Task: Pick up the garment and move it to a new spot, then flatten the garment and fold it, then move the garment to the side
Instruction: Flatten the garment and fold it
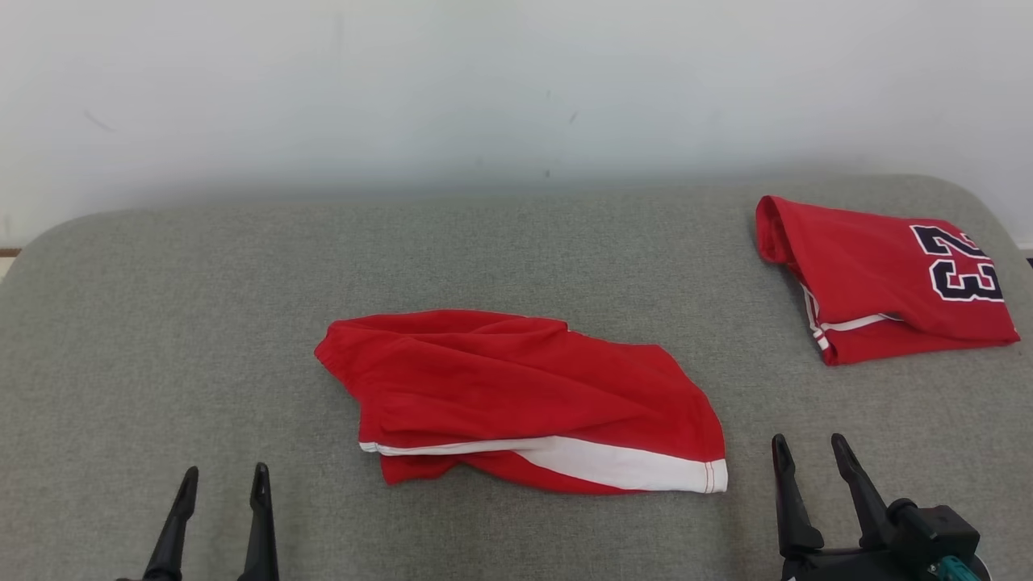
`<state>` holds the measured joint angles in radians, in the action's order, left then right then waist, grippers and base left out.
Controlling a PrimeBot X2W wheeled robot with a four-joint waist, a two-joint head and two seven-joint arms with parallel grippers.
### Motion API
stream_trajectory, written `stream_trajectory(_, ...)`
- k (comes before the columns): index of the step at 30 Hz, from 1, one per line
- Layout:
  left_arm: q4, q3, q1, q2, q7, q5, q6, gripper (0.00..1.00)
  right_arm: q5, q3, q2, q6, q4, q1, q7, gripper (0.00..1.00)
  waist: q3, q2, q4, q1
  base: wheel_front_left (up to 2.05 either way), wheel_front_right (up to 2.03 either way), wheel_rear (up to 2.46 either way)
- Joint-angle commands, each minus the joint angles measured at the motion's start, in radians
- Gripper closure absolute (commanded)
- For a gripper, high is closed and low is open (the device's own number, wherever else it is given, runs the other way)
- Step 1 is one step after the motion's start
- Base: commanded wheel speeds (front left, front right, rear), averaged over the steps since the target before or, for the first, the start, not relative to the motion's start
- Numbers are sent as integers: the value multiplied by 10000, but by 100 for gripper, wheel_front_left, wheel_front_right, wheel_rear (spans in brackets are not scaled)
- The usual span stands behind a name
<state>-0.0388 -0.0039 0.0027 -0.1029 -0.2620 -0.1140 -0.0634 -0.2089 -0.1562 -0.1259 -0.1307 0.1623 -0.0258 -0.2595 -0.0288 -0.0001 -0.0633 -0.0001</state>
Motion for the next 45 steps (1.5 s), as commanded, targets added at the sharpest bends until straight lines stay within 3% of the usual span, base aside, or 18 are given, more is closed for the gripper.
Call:
stream_trajectory(1, -46, 88, 163, -8, -41, 143, -65, 0, 142, 7, 83, -1, -44, 135, 11, 0, 35, 1, -66, 1, 0, 0, 0)
stream_trajectory(10, 233, 370, 104, -66, -41, 241, -282, 0, 353, -38, 278, -1, -68, 36, 194, 0, 82, 1, -86, 1, 0, 0, 0)
stream_trajectory(45, 611, 295, 160, -31, -41, 212, -76, 0, 599, -102, 282, -1, -86, 7, 465, 0, 198, 1, -83, 1, 0, 0, 0)
